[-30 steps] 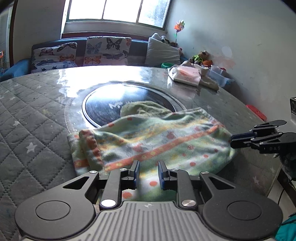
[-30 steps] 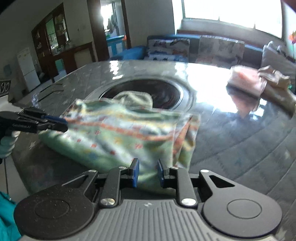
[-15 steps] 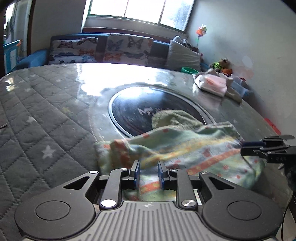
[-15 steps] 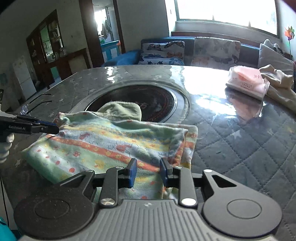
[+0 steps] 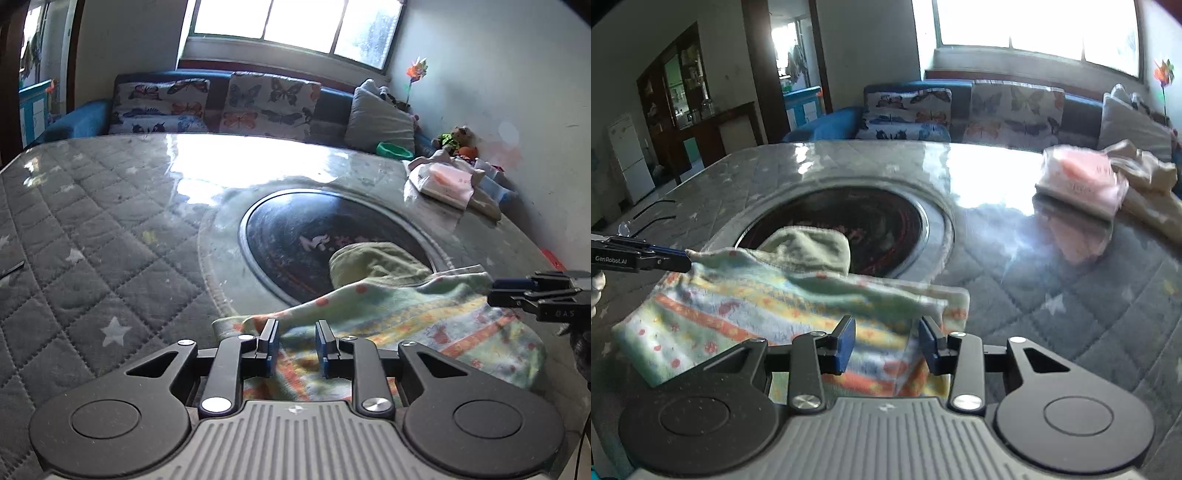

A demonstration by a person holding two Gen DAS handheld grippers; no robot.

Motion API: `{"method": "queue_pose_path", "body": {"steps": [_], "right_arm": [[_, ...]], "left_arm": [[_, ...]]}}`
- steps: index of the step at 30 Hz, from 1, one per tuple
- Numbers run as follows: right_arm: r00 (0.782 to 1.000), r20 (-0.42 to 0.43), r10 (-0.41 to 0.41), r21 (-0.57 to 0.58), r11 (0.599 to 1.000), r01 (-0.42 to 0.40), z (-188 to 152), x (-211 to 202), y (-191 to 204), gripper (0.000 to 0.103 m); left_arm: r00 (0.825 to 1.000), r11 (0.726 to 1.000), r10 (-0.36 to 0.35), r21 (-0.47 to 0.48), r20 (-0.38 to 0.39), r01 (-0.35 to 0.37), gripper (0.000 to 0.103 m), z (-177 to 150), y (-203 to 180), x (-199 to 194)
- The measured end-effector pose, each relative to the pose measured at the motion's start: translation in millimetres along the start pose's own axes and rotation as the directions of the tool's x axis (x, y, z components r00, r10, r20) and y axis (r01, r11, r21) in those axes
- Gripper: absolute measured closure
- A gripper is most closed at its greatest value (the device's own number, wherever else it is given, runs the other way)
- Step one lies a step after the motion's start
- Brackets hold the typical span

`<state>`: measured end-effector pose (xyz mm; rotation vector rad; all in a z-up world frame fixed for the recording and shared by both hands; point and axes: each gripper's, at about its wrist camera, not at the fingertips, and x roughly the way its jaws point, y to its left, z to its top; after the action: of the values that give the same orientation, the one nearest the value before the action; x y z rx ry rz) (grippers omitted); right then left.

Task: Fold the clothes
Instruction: 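Press the folded shirt flat with both grippers open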

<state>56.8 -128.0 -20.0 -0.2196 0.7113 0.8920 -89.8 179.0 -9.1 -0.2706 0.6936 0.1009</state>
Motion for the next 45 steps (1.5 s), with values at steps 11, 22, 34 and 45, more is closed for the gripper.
{"method": "queue_pose_path", "body": {"steps": [11, 22, 34, 45], "right_arm": [[0.999, 0.025, -0.025, 0.025, 0.999, 0.024, 0.0, 15.7, 2.6, 0.054], [0.998, 0.058, -0.039, -0.055, 0.998, 0.042, -4.4, 13.1, 33.1, 0.024], [0.998, 0.053, -0.023, -0.092, 0.995, 0.028, -12.6, 12.0, 54.9, 0.005], [0.999, 0.033, -0.026, -0.086, 0.996, 0.029, -20.1, 19.4, 61.4, 0.0]], "left_arm": [[1.0, 1.0, 0.005, 0.002, -0.005, -0.005, 0.077, -0.8, -4.8, 1.7], [0.998, 0.995, 0.056, -0.085, 0.0, -0.055, 0.066, -10.1, -2.1, -11.7], [0.984, 0.975, 0.171, -0.135, -0.059, -0.177, 0.04, -12.7, 1.5, -14.4], [0.966, 0.957, 0.235, -0.147, -0.112, -0.25, 0.009, -13.3, 3.9, -6.6]]}}
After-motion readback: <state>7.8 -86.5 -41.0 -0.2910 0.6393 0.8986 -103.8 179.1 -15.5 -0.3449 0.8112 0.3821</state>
